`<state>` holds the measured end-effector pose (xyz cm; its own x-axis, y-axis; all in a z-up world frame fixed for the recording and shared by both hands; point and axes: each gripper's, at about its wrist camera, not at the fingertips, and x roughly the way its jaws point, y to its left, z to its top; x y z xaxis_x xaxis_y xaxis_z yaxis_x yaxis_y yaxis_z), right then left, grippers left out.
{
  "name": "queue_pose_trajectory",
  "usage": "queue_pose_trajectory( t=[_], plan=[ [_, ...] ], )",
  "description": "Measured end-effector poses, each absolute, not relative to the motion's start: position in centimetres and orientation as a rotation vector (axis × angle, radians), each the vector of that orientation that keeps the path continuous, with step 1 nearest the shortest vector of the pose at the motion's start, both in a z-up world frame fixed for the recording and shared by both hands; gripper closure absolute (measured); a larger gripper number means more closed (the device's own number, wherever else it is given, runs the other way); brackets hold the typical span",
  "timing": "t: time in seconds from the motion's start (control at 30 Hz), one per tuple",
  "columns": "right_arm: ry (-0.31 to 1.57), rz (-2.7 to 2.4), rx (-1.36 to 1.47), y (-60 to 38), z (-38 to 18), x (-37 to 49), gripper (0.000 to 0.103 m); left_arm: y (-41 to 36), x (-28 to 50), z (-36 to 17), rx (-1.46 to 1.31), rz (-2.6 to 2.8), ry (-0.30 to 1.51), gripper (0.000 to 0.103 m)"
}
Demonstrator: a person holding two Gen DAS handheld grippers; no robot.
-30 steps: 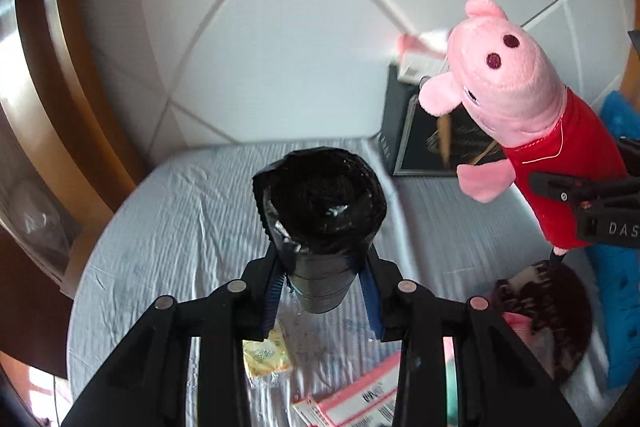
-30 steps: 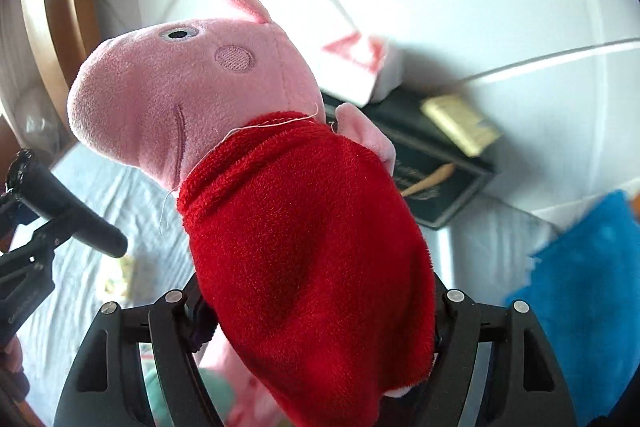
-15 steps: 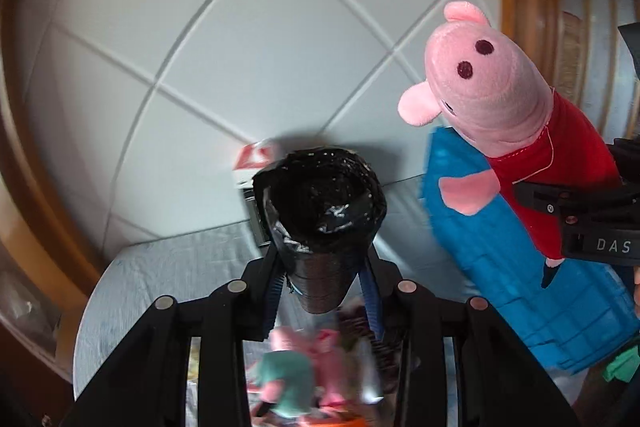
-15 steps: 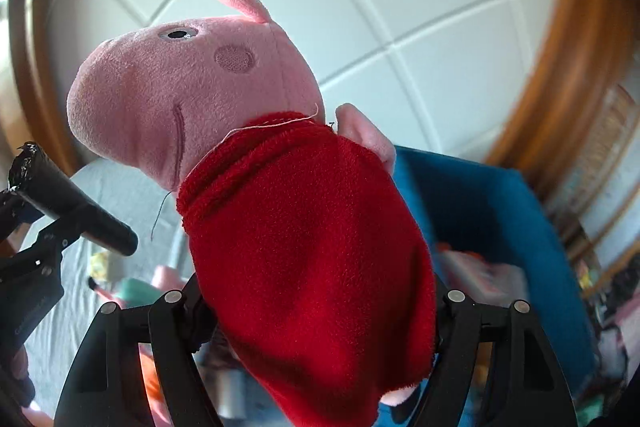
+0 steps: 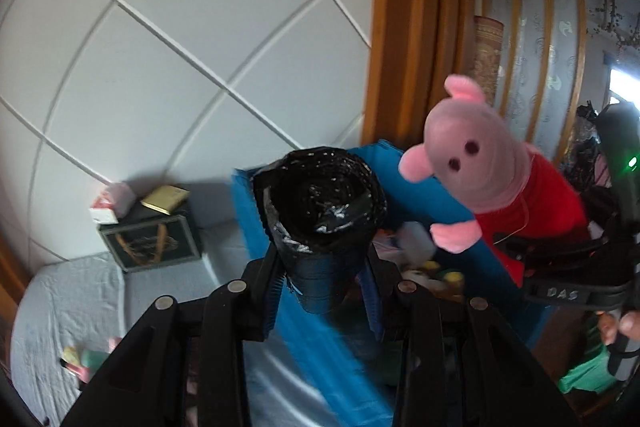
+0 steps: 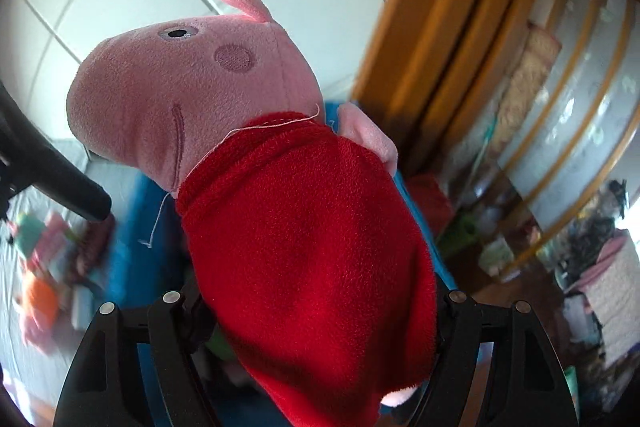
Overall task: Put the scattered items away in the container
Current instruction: 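Lift the pig plush and black case with both tools and carry them over the blue box, then lower the pig plush and black case into the box and open both tools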
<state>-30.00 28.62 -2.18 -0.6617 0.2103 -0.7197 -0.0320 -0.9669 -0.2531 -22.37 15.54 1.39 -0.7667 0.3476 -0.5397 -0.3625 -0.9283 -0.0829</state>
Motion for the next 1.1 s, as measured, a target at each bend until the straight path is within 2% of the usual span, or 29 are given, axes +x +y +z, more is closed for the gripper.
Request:
queue_pose_trajectory(
  t=[0.1,0.27,0.5,0.73,0.8,0.87,0.93,1.1],
  plan=[
    [-0.303,2.682,-1.353,33.6,-4.1,-30.2,0.025,20.8,-23.1,-0.5,-0.929,2.570,0.082,0.069],
    [-0.262,2.674,-1.564,37.5,-10.1,-30.4,0.025,26.9,-22.8,-6.8,-1.204,2.413,0.180,0.069],
    [-0.440,2.681,-1.822,37.3,-15.8,-28.9,0.024,28.6,-21.8,-11.5,-1.375,2.366,0.285,0.069],
    [-0.525,2.693,-1.903,35.8,-17.4,-27.8,0.019,27.3,-22.4,-13.8,-1.494,2.369,0.325,0.068],
    [-0.507,2.713,-1.914,36.0,-17.5,-27.6,0.017,27.5,-22.2,-13.5,-1.478,2.382,0.339,0.059],
    [-0.494,2.721,-1.922,36.4,-17.4,-27.5,0.017,27.7,-21.7,-12.9,-1.450,2.405,0.331,0.034],
    [-0.483,2.731,-1.926,36.9,-16.3,-28.6,0.016,27.8,-21.1,-12.1,-1.402,2.437,0.331,0.030],
    [-0.443,2.777,-1.913,37.1,-15.3,-27.7,0.012,27.6,-19.9,-10.5,-1.346,2.465,0.306,0.029]
  ],
)
